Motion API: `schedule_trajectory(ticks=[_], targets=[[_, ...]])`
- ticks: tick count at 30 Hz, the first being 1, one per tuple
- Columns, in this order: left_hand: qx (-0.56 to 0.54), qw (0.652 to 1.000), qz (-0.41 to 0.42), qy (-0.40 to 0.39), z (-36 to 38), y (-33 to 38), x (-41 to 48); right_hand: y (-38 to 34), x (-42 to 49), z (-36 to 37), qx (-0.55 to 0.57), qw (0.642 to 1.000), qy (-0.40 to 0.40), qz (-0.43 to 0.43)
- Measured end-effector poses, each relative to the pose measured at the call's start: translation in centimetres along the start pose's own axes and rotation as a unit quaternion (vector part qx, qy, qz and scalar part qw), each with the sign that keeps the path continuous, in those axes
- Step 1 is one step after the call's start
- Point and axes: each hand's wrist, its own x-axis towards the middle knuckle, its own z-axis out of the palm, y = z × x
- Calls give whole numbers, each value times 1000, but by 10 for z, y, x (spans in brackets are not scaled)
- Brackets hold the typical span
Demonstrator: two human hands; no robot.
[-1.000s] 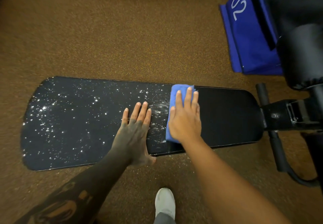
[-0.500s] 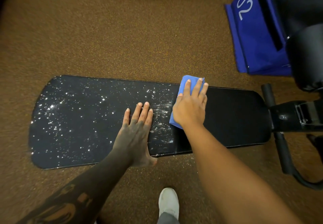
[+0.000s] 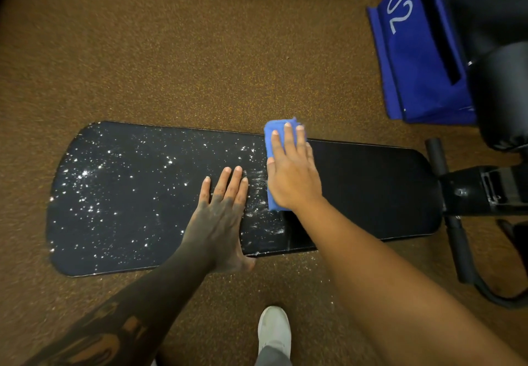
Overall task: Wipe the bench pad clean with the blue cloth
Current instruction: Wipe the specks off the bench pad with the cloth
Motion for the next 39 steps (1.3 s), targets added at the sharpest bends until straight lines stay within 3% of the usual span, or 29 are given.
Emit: schedule_trajectory(ticks=[2,7,15,22,26,33,39], targets=[[-1,1000,3,2,1,-1,-1,15,1,-3,-10,999,-10,-35],[4,1000,3,3,2,-8,-4,0,10,-2,-8,995,7,101],[6,1000,4,-2,1,-11,-3,-13,-38,3,-97,995,13,-28],[22,1000,7,-5,1,-12,-3,-22,-20,4,-31,999,-27,32],[21,1000,6,-6,0,-12,-3,-23,-55,6,-24,999,-44,7],[15,1000,13,-4,-1,-16,-5,-19,-18,4,-5,999,-33,27],[18,1000,16,-5,-1,-18,-6,-5,-72,2,-11,996,-61,-60]])
